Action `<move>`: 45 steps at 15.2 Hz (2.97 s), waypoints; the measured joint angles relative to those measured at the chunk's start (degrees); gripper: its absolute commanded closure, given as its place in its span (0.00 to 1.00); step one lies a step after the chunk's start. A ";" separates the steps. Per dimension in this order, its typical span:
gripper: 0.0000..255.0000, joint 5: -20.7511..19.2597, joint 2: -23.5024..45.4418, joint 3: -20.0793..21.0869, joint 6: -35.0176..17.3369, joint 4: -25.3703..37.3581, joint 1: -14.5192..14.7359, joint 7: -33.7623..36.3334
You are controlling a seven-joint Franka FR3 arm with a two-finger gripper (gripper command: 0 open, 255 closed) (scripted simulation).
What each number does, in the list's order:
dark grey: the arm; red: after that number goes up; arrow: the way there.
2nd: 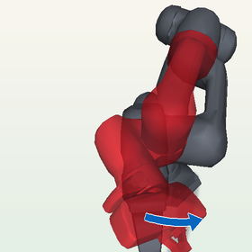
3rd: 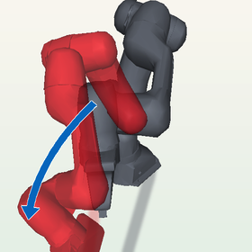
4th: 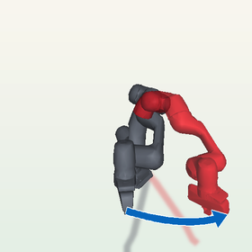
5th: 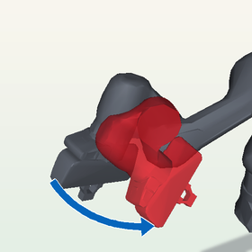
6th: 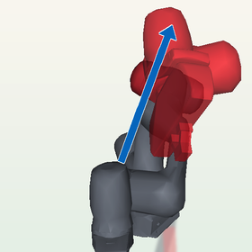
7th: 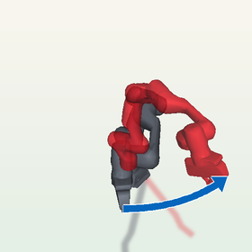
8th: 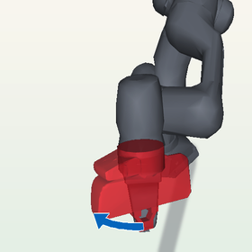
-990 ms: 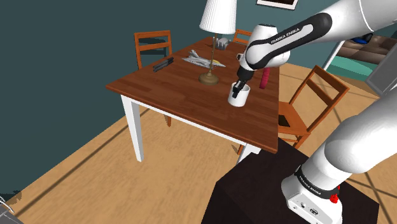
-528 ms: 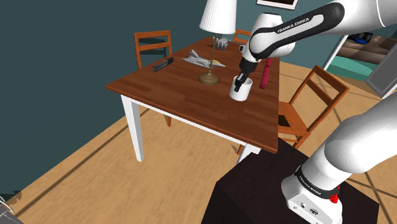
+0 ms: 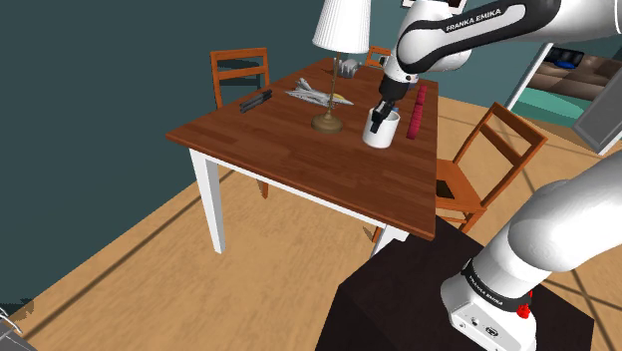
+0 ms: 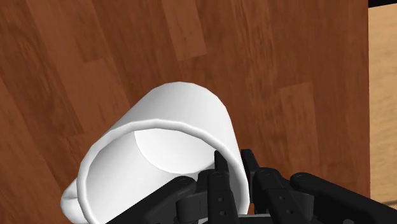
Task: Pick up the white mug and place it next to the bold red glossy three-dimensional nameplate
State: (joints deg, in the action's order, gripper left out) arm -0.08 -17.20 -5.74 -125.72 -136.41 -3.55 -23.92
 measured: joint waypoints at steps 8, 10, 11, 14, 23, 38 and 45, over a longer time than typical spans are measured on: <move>1.00 -0.15 -1.88 0.21 6.40 4.53 -0.01 0.29; 1.00 -0.17 -2.08 0.20 7.82 5.75 -0.03 0.27; 1.00 -0.18 -2.32 0.25 8.54 6.23 -0.01 0.35; 1.00 -0.26 -2.39 -0.12 10.52 8.15 -0.22 -0.19; 1.00 -0.58 2.35 -8.63 11.91 14.08 -4.42 -12.65; 1.00 7.68 22.19 -21.09 16.71 36.11 -12.74 -35.93; 1.00 15.15 36.29 -23.32 22.23 53.02 -20.59 -45.47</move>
State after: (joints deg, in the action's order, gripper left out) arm 15.07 19.09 -29.06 -103.48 -83.38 -24.13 -69.39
